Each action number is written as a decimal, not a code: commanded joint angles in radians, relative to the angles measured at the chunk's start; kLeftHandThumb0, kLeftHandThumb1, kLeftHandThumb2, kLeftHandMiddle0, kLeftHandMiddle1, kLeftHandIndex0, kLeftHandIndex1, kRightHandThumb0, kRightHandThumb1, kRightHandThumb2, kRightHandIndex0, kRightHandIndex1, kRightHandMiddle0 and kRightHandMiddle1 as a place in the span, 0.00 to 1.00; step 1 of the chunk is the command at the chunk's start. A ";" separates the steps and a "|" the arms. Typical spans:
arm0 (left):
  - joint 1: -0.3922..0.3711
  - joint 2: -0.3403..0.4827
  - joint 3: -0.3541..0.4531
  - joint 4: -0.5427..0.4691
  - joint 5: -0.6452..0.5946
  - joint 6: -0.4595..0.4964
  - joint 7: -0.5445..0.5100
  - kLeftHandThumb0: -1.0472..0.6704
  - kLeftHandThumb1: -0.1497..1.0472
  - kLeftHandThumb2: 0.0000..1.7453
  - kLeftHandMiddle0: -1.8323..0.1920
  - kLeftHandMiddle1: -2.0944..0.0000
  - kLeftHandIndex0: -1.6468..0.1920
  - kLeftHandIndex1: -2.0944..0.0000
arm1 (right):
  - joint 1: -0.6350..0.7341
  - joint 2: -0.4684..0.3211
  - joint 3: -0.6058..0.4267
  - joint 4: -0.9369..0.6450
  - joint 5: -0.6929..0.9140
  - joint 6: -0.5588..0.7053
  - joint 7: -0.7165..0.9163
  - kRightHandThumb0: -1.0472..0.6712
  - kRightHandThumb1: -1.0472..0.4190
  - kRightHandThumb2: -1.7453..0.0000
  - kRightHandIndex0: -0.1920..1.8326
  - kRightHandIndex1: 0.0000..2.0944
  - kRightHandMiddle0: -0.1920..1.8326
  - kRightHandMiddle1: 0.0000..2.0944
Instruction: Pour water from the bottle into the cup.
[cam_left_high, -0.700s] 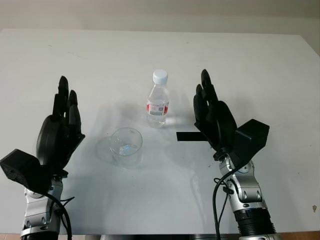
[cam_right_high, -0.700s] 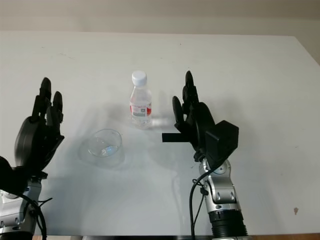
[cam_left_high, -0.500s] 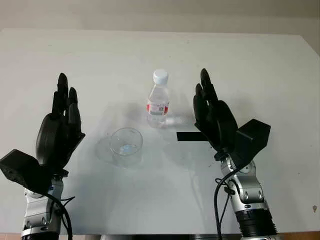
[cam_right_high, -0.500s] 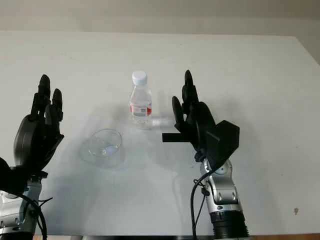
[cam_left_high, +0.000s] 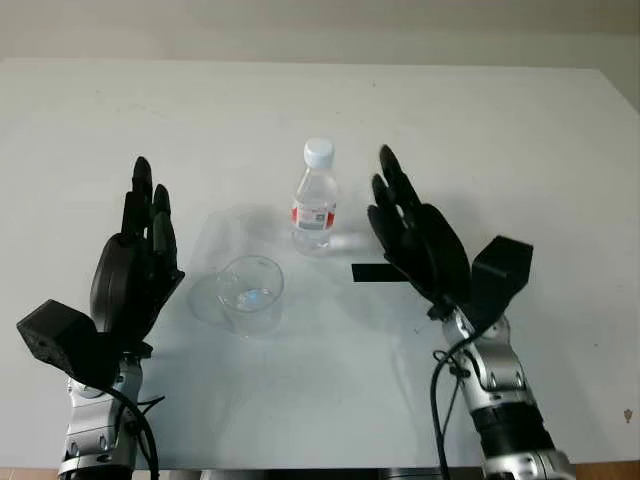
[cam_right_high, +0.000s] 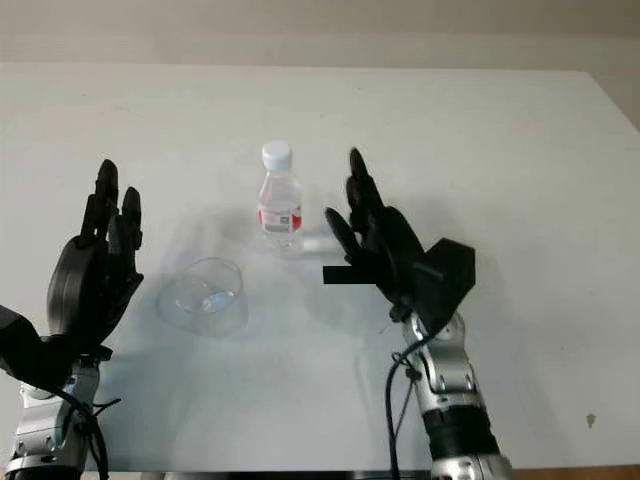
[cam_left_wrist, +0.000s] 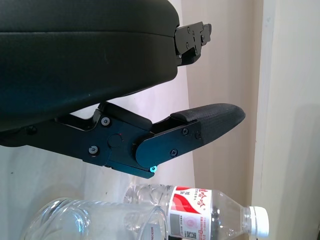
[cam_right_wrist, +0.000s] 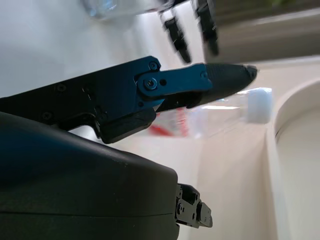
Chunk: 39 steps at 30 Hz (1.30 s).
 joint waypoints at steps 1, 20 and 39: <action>-0.031 0.000 -0.003 0.012 0.005 0.003 0.005 0.18 1.00 0.43 1.00 1.00 1.00 1.00 | -0.078 0.012 0.009 0.025 -0.003 0.017 0.000 0.09 0.02 0.95 0.00 0.00 0.00 0.00; -0.045 -0.006 0.000 0.026 0.002 0.007 0.013 0.17 1.00 0.41 1.00 1.00 1.00 1.00 | -0.387 0.064 0.012 0.492 -0.086 -0.132 -0.003 0.05 0.05 0.97 0.00 0.00 0.00 0.00; -0.036 -0.002 0.010 0.024 0.004 0.007 0.015 0.17 1.00 0.40 1.00 1.00 1.00 1.00 | -0.400 0.052 -0.010 0.626 -0.096 -0.188 0.113 0.08 0.09 0.97 0.00 0.00 0.00 0.00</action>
